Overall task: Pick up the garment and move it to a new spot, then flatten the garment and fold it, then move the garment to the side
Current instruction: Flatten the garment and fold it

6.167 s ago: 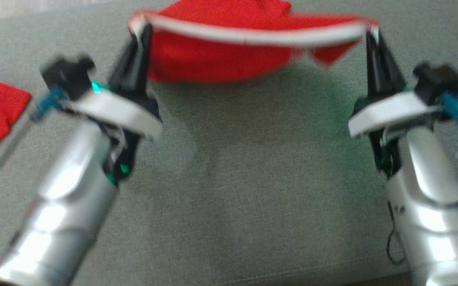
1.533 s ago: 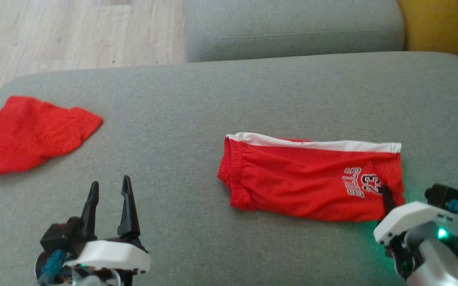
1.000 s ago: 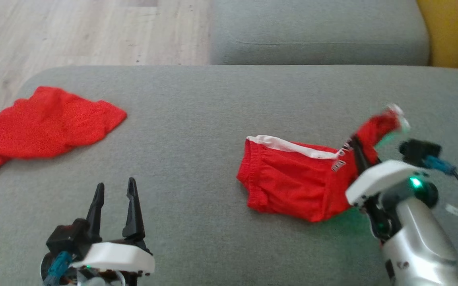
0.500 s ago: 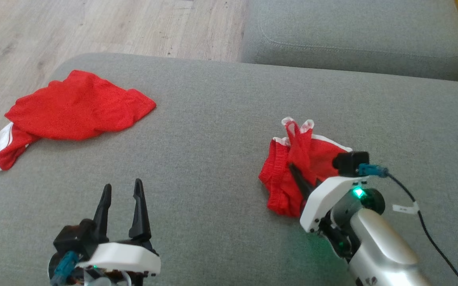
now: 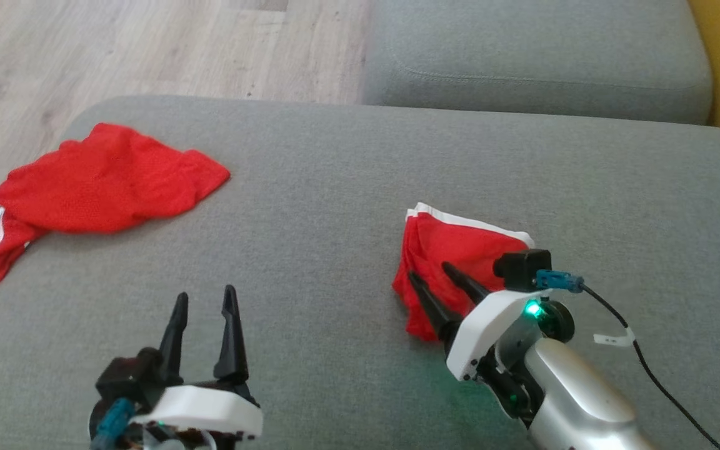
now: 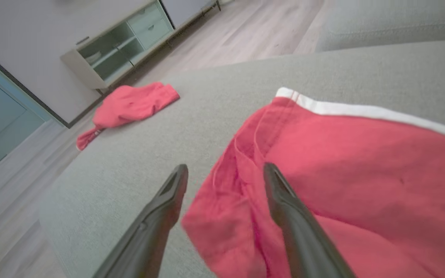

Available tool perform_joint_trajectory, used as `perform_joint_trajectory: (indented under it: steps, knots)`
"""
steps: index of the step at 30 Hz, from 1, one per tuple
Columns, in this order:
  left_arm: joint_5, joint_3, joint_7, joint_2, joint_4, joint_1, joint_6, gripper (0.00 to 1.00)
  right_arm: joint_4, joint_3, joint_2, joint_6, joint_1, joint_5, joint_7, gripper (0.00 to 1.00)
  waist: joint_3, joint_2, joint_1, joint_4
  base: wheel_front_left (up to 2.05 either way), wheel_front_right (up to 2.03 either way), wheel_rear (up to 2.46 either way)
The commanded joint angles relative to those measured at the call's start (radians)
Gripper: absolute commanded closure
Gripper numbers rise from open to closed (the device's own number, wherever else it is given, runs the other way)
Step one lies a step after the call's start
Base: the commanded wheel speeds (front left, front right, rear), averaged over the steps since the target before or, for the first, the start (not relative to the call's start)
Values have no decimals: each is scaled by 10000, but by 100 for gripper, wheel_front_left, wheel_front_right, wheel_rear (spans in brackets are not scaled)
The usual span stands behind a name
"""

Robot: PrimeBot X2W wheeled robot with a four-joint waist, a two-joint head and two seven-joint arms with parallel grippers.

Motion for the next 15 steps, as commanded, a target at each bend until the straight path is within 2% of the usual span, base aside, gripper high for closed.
perform_joint_trajectory:
  steps: [1,7,14,15]
  knots:
    - [90,302,-118,22,-217,-315,-18,0,-436,107,121,67,-452,45,-251,0,-62,0,0,-100,0,0,0]
    - [115,191,-119,-109,-198,-229,-25,0,-783,-540,121,67,-301,-375,-715,0,-150,0,0,-358,0,0,0]
    - [143,174,-120,-144,-253,-194,-11,0,-734,-2339,118,67,-48,-2106,-1117,0,-128,0,0,-446,0,0,0]
    - [148,166,-120,-142,-263,-200,-21,0,-692,-2580,117,67,-12,-2405,-1113,7,-113,0,0,-426,0,0,0]
